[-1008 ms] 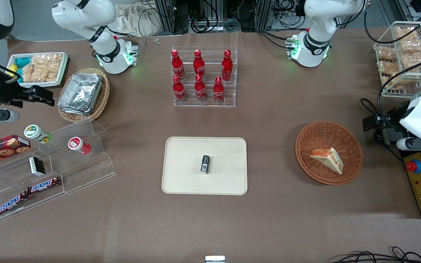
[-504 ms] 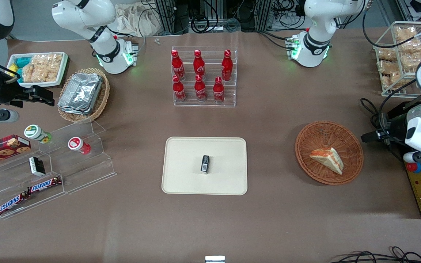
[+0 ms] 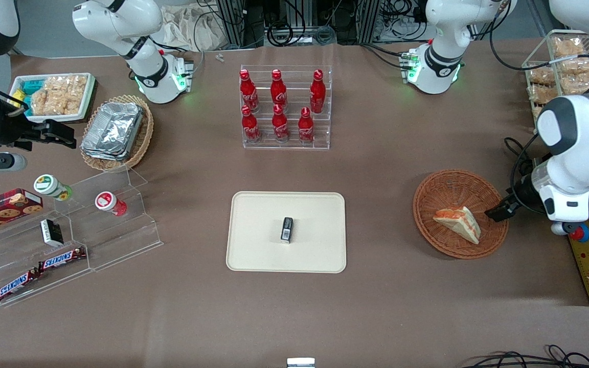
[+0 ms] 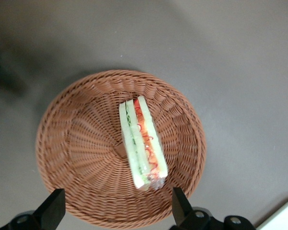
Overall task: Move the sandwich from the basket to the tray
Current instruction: 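Lower the left gripper and close it on the wrapped sandwich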
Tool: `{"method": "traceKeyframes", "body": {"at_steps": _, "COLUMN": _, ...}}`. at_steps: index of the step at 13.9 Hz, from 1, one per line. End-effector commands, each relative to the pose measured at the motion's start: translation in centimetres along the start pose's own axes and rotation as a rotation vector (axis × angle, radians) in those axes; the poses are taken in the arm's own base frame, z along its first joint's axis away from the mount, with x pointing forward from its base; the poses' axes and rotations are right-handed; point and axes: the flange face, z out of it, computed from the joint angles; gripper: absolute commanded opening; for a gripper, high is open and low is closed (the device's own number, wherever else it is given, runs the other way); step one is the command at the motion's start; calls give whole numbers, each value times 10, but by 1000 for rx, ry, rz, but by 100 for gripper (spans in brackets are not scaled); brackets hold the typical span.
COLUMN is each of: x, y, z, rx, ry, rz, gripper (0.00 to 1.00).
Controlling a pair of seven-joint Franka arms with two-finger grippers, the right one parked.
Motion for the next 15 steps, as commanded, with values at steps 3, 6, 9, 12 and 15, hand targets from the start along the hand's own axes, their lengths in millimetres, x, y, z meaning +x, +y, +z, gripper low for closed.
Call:
{"method": "traceKeyframes", "body": {"at_steps": 3, "x": -11, "y": 19, "z": 50, "rx": 42, "ry": 5, "rz": -179, "gripper": 100}}
{"method": "traceKeyframes", "body": {"at_steps": 6, "x": -12, "y": 21, "z": 69, "rx": 53, "ry": -7, "rz": -238, "gripper": 100}}
{"method": "traceKeyframes", "body": {"at_steps": 9, "x": -16, "y": 24, "z": 86, "rx": 70, "ry": -15, "rz": -264, "gripper": 100}}
{"method": "traceKeyframes", "body": {"at_steps": 12, "x": -22, "y": 20, "z": 108, "rx": 113, "ry": 14, "rz": -246, "gripper": 100}}
{"method": "traceKeyframes", "body": {"at_steps": 15, "x": -28, "y": 13, "z": 122, "rx": 107, "ry": 19, "rz": -244, "gripper": 100}}
